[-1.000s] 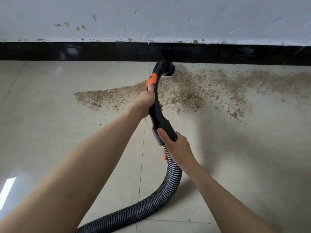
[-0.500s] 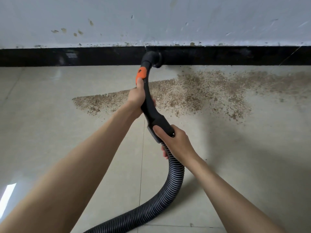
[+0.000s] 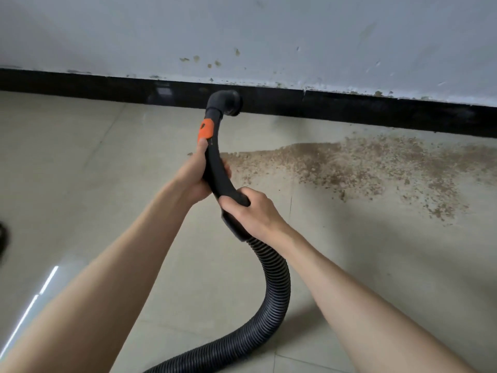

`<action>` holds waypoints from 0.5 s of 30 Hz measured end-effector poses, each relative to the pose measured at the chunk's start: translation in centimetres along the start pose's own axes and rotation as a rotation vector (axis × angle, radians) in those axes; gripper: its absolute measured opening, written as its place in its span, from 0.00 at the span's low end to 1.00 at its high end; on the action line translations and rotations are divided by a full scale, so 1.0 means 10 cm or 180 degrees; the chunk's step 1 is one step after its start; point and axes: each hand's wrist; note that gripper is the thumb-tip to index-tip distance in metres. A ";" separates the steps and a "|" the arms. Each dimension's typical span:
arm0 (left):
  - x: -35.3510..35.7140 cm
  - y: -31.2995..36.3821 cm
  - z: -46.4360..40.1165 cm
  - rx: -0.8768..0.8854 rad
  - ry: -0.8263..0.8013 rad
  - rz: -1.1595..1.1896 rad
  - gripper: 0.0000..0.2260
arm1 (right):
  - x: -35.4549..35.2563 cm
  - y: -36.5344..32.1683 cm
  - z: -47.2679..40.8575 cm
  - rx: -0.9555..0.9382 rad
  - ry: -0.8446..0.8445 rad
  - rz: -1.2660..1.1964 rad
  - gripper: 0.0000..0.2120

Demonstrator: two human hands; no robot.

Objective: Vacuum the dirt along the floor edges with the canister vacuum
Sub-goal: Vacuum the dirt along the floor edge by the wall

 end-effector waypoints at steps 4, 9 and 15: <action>-0.46 0.17 0.05 0.0027 0.0493 0.0146 0.23 | 0.36 -0.22 -0.10 -0.0127 -0.0331 0.0211 0.15; -0.92 0.18 0.06 -0.0001 0.1041 0.0254 0.29 | 0.72 -0.39 -0.14 0.0036 -0.0771 0.0212 0.20; -1.25 0.11 0.07 -0.0153 0.1203 0.0533 0.27 | 0.97 -0.55 -0.25 0.0273 -0.1140 0.0778 0.20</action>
Point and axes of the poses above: each hand's wrist, its own z-axis away from the middle knuckle, its own x-axis out of the palm, y = z × x, and after that the axes turned 5 degrees about z, right-handed
